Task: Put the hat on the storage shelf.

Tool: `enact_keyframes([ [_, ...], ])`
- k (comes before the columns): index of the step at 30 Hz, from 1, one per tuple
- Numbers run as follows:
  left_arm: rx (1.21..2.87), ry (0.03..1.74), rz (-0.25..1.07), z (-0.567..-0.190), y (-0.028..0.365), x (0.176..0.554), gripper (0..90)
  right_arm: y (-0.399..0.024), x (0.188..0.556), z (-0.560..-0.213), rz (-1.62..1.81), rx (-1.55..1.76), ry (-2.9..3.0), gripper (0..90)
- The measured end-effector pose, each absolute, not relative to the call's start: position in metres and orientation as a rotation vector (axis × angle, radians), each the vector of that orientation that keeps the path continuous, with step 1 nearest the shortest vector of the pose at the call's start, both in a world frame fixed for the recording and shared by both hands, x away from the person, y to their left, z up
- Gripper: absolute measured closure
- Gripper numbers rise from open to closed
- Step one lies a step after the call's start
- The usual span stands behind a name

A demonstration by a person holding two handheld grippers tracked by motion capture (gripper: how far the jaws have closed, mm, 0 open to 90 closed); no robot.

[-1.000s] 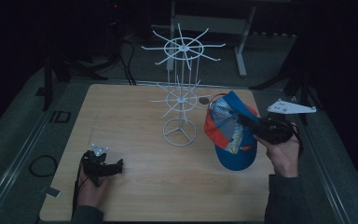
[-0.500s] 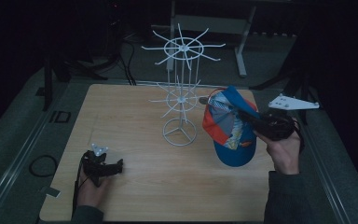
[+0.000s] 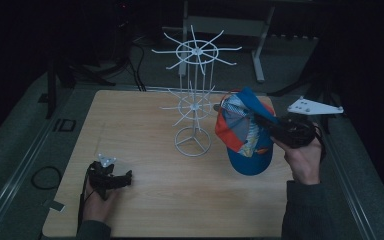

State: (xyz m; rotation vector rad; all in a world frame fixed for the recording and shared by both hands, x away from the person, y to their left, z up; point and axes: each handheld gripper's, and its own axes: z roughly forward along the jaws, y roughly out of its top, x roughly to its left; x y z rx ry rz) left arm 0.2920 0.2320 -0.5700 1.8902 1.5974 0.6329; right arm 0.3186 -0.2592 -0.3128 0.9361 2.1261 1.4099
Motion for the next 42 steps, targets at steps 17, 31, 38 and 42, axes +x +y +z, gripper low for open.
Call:
enact_keyframes([
  [17, 1.891, 1.597, 0.632, -0.570, 0.232, 0.292, 3.8, -0.255, 0.316, -0.299, 1.429, 0.901, 2.093, 88.2],
  [31, 1.891, 1.598, 0.632, -0.570, 0.232, 0.292, 3.9, -0.258, 0.313, -0.291, 1.450, 0.883, 2.070, 88.4],
  [38, 1.891, 1.598, 0.631, -0.570, 0.232, 0.292, 3.8, -0.256, 0.312, -0.287, 1.464, 0.866, 2.068, 88.4],
  [42, 1.891, 1.598, 0.631, -0.570, 0.232, 0.292, 3.8, -0.256, 0.312, -0.285, 1.464, 0.860, 2.065, 88.3],
])
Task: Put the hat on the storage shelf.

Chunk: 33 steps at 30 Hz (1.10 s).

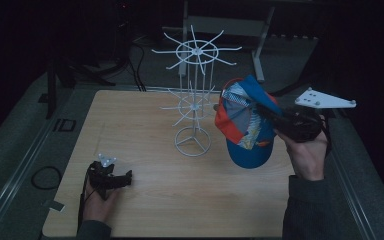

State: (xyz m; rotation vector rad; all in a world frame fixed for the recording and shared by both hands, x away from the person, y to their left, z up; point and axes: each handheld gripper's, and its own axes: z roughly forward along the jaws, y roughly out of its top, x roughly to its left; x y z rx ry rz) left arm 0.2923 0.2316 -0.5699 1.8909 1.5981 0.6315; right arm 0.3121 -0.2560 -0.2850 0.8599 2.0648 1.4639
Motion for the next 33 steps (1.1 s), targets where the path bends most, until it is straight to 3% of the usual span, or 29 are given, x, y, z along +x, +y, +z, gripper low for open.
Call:
enact_keyframes([
  [33, 1.891, 1.598, 0.632, -0.570, 0.232, 0.292, 3.9, -0.264, 0.303, -0.263, 1.558, 0.799, 1.959, 88.4],
])
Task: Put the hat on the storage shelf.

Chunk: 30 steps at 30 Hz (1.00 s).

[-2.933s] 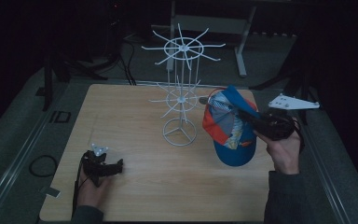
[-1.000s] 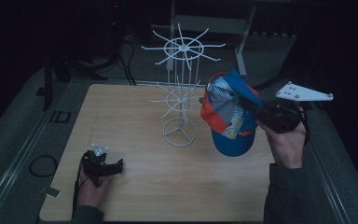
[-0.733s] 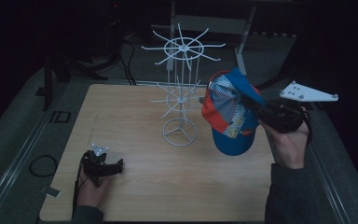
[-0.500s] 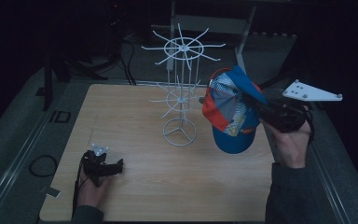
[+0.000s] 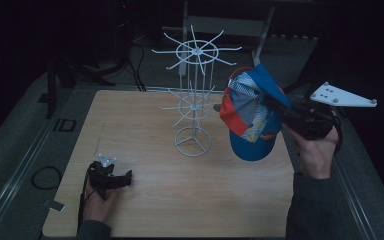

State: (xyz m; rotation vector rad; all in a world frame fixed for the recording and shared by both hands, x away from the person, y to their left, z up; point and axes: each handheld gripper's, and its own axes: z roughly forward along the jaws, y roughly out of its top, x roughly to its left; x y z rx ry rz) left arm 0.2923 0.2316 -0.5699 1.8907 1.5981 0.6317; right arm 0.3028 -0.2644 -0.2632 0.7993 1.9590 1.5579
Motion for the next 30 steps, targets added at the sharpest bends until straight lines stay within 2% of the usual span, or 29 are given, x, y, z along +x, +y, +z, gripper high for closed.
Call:
enact_keyframes([
  [19, 1.892, 1.597, 0.632, -0.570, 0.232, 0.292, 3.9, -0.259, 0.299, -0.241, 1.623, 0.730, 1.898, 88.4],
  [28, 1.889, 1.598, 0.633, -0.570, 0.232, 0.292, 3.8, -0.239, 0.323, -0.256, 1.589, 0.750, 2.027, 88.0],
  [30, 1.888, 1.597, 0.634, -0.570, 0.232, 0.292, 3.8, -0.236, 0.326, -0.260, 1.561, 0.760, 2.051, 85.6],
])
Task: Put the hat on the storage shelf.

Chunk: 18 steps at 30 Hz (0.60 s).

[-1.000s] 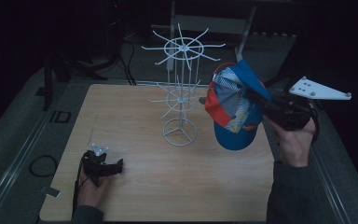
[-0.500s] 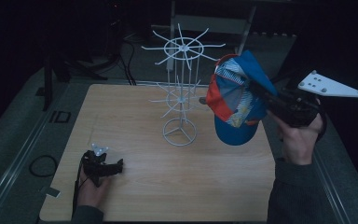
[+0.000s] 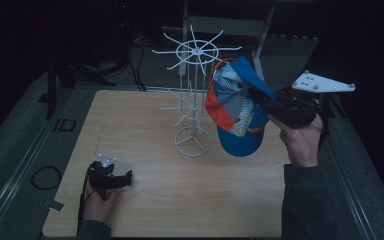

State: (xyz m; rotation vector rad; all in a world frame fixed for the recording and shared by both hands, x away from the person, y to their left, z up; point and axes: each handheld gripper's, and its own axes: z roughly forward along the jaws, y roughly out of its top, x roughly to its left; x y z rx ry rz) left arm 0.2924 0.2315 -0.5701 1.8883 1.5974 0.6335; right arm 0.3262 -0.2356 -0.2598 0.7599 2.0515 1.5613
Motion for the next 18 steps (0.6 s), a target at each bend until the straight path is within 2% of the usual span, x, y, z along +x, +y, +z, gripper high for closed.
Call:
enact_keyframes([
  [3, 1.893, 1.597, 0.632, -0.570, 0.232, 0.292, 3.8, -0.232, 0.328, -0.264, 1.509, 0.776, 2.090, 68.2],
  [9, 1.892, 1.597, 0.631, -0.570, 0.232, 0.292, 3.9, -0.233, 0.328, -0.267, 1.445, 0.838, 2.087, 43.7],
  [12, 1.893, 1.597, 0.631, -0.570, 0.232, 0.292, 3.9, -0.234, 0.328, -0.270, 1.413, 0.856, 2.092, 35.0],
  [18, 1.895, 1.596, 0.631, -0.570, 0.232, 0.292, 3.8, -0.236, 0.329, -0.280, 1.367, 0.881, 2.108, 27.9],
])
